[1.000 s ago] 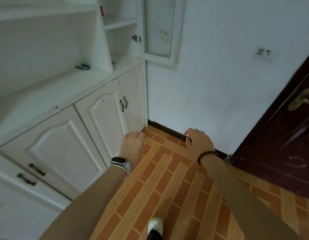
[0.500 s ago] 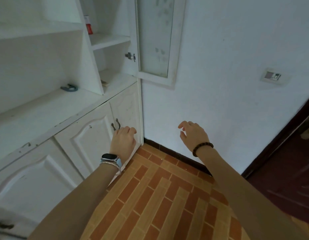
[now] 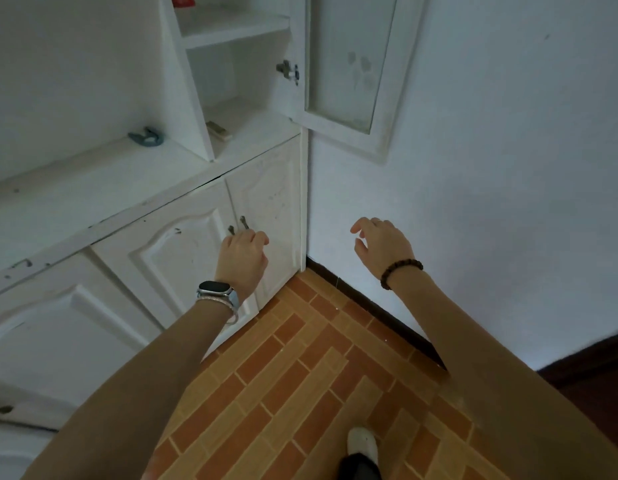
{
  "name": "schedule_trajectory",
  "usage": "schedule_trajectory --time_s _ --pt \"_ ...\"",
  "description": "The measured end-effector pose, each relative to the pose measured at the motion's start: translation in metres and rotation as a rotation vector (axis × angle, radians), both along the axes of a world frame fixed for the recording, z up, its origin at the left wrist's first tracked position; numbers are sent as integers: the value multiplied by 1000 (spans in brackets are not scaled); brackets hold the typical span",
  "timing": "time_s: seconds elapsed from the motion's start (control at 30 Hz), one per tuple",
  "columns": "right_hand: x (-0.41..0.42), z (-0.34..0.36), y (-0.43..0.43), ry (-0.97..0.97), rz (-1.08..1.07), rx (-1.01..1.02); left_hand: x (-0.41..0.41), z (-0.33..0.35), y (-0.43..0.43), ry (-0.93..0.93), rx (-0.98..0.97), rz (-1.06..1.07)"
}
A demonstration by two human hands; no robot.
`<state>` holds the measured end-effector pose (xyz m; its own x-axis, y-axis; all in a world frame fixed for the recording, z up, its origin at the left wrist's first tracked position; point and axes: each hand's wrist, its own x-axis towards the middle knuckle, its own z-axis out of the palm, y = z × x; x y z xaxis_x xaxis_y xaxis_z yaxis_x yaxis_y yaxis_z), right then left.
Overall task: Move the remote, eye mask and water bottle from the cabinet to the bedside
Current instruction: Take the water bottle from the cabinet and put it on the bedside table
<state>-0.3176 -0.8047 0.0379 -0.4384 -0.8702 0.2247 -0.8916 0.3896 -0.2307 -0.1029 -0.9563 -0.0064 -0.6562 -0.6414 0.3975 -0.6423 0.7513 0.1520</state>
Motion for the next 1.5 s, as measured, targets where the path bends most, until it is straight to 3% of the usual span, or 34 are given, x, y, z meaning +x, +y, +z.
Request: schedule_trajectory --time_s 0.33,0.83,1.07,1.5 --pt "-106 13 -76 -29 186 -11 -80 10 -32 11 -25 172" --pt "-151 41 -242 -110 380 -119 -126 38 -166 116 -67 315" --pt "-163 103 -345 -143 418 -221 -161 102 -259 237 -221 256" --pt "-170 201 -479 -330 581 -459 -178 205 -358 227 -392 276"
